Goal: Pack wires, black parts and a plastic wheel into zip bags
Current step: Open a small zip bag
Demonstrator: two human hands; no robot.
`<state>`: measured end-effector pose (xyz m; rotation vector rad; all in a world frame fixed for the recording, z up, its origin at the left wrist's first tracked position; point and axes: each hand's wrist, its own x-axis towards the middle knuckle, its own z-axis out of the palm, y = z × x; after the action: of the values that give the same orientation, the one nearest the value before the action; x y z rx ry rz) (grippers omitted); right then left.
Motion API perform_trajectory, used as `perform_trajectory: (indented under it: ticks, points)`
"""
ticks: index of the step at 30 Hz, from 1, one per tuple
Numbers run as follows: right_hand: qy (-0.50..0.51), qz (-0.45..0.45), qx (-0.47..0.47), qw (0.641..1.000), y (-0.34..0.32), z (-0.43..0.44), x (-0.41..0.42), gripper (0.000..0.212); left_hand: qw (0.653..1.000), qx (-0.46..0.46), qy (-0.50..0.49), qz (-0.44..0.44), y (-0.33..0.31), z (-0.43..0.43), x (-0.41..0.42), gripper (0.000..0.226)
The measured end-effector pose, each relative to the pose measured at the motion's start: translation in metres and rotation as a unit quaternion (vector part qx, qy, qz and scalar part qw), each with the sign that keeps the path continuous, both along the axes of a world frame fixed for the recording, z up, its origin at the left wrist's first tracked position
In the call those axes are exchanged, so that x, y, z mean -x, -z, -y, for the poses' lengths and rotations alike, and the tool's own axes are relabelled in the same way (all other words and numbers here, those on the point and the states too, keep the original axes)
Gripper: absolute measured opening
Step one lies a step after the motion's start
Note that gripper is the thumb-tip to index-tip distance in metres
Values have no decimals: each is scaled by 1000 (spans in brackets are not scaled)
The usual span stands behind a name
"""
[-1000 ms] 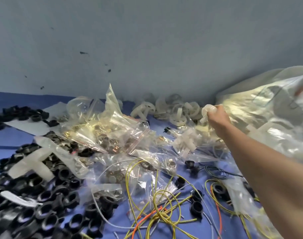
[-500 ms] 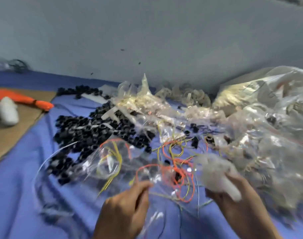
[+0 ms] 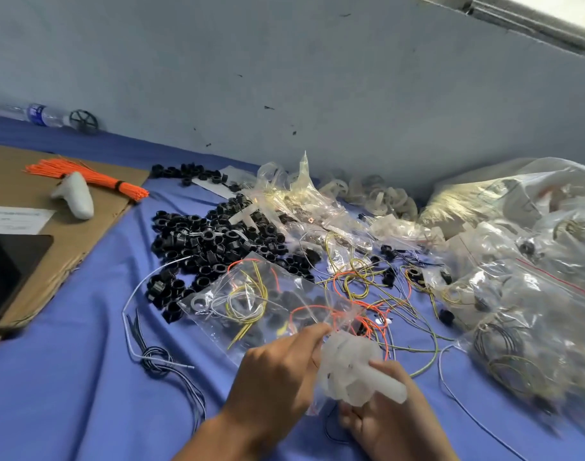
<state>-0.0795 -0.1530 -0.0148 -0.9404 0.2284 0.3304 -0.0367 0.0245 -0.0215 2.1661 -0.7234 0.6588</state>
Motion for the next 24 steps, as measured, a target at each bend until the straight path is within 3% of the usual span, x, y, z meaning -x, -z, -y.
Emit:
perform_trajectory:
  ticks: [5,11,14,17,19,22,24]
  points:
    - [74,-11,179,981,-5,-13,-12,47,997,-17,29,71,4,2,0,33]
    - [45,15,124,991,-8,-15,-13,49,998,-45,2,47,4,2,-1,46]
    - [41,-12,83,996,-2,-11,-13,37,998,-65,4,22,4,1,0,52]
    - [53,11,135,989,4,-15,-11,32,998,-63,11,11,5,2,4,56]
    - [48,58,219,973,1,-22,-8,31,998,-57,23,5,2,1,5,59]
    - [48,133,430,892,1,-22,-12,10,996,-77,41,8,-3,-3,6,55]
    - [96,169,477,857,3,-24,-16,21,993,-90,71,4,-4,-2,7,63]
